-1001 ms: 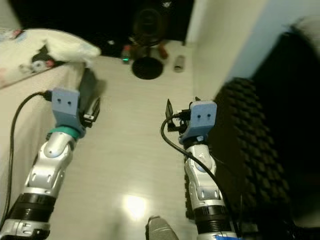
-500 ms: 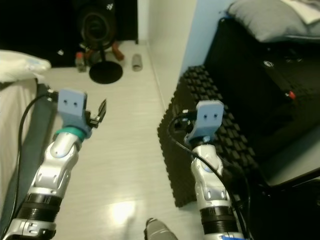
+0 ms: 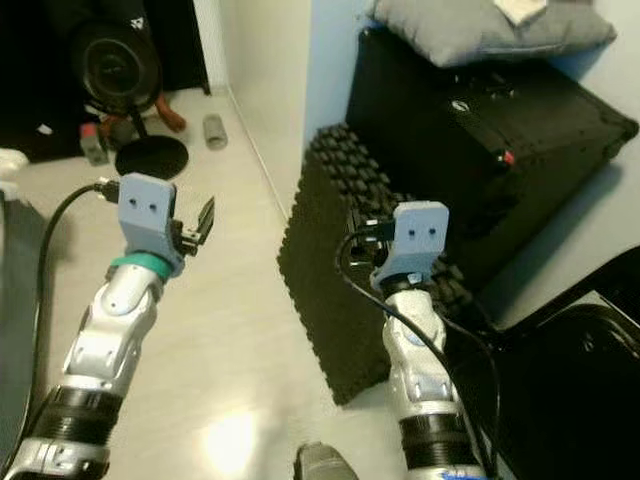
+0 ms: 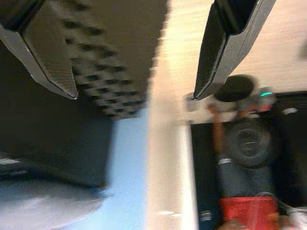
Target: Clean up the room
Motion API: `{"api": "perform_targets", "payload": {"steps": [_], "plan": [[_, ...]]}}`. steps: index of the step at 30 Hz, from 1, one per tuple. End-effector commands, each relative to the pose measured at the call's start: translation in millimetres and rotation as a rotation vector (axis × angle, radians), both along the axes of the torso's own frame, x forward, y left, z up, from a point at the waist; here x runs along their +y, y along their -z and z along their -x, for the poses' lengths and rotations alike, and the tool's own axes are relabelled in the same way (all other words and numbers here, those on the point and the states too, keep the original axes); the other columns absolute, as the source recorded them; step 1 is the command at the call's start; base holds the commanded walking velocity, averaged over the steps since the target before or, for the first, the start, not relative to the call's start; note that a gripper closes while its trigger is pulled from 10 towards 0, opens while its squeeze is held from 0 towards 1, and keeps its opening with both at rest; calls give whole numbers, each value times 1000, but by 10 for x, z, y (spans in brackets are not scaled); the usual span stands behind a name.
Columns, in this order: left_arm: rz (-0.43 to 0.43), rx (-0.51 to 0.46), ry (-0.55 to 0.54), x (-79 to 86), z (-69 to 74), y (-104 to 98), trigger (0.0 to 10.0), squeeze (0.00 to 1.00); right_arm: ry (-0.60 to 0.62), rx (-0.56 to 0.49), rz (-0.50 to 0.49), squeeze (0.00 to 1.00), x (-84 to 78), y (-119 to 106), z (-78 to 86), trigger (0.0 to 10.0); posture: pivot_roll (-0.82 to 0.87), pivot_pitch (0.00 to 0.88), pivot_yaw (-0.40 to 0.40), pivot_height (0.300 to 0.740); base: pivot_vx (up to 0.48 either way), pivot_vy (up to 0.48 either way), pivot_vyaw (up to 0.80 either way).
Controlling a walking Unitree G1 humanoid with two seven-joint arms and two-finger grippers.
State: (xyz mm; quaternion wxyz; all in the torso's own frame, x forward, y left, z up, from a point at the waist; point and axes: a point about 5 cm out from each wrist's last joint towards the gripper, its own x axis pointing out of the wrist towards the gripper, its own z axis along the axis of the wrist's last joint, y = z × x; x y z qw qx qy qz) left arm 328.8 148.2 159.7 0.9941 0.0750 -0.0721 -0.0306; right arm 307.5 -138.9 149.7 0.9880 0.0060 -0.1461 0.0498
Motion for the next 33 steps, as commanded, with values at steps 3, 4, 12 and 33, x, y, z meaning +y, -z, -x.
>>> {"api": "perform_targets", "payload": {"steps": [3,4,12,33], "plan": [[-8,15,-9,3,12,47,10000,0,-7,16,27,0,-1,50,10,10000,-110,63,36,740,480,0,0],[-10,15,-15,12,17,52,10000,0,-16,16,34,0,19,51,6,10000,-101,64,26,740,480,0,0],[-11,2,-80,120,88,55,10000,0,-86,22,34,0,172,38,-69,10000,-40,63,-22,740,441,0,0],[-11,-2,-195,340,242,82,10000,0,-159,22,37,0,316,2,-193,10000,19,74,-66,740,399,0,0]]}}
